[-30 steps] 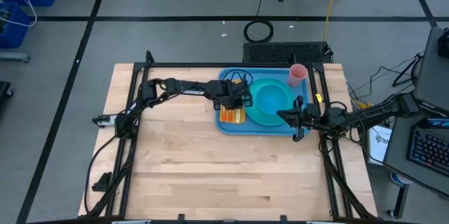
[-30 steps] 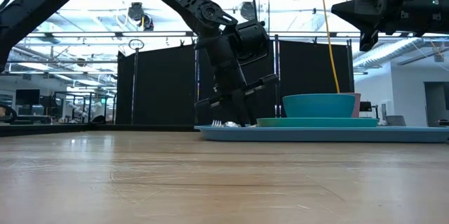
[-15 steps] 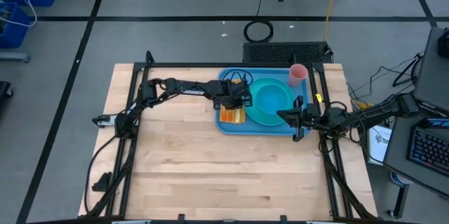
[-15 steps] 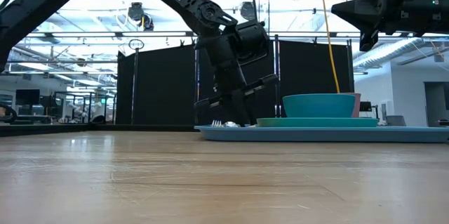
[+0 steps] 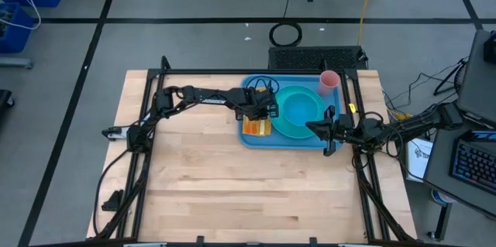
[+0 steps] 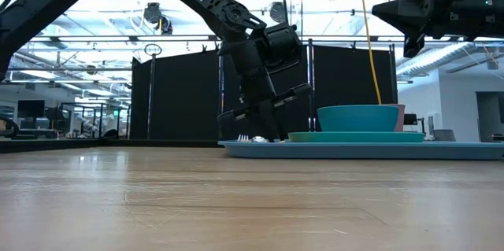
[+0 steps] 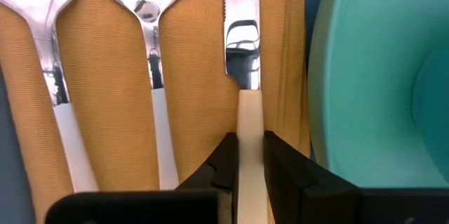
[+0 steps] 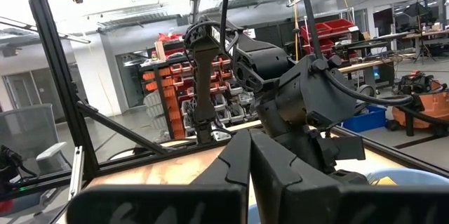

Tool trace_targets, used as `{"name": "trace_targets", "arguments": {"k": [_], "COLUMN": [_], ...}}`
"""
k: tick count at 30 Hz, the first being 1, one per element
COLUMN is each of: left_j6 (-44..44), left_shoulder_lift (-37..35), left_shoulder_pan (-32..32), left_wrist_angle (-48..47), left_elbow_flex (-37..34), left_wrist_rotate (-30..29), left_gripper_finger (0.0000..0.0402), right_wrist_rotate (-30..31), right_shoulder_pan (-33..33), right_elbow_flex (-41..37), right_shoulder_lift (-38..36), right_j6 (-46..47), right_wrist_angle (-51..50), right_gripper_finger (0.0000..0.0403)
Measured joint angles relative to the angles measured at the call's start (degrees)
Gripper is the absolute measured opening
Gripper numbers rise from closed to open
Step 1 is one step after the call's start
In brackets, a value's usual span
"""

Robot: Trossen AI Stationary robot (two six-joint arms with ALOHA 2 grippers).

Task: Set up tray
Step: Put the silver knife onto the blue tray

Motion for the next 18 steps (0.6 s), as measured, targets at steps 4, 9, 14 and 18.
{"name": "trace_targets", "arguments": {"k": [4,9,14,18], "left_j6": [0.0,-0.1,-0.3,-0.8], "left_shoulder_lift": [0.0,0.1,0.1,0.1], "left_shoulder_pan": [0.0,0.0,0.0,-0.4], "left_wrist_angle": [0.0,0.0,0.3,0.4], "left_elbow_flex": [0.0,0.0,0.0,0.0], "left_wrist_rotate": [0.2,0.2,-0.3,-1.2], "left_gripper_finger": [0.0054,0.0065,0.0061,0.0071], "right_wrist_rotate": [0.0,0.0,0.0,0.0], "right_shoulder_pan": [0.0,0.0,0.0,0.0], "right_elbow_flex": [0.0,0.0,0.0,0.0], "right_shoulder_lift": [0.0,0.0,0.0,0.0], "right_j6": [0.0,0.0,0.0,0.0], "right_wrist_angle": [0.0,0.0,0.0,0.0], "right_gripper_finger": [0.0,0.0,0.0,0.0]}}
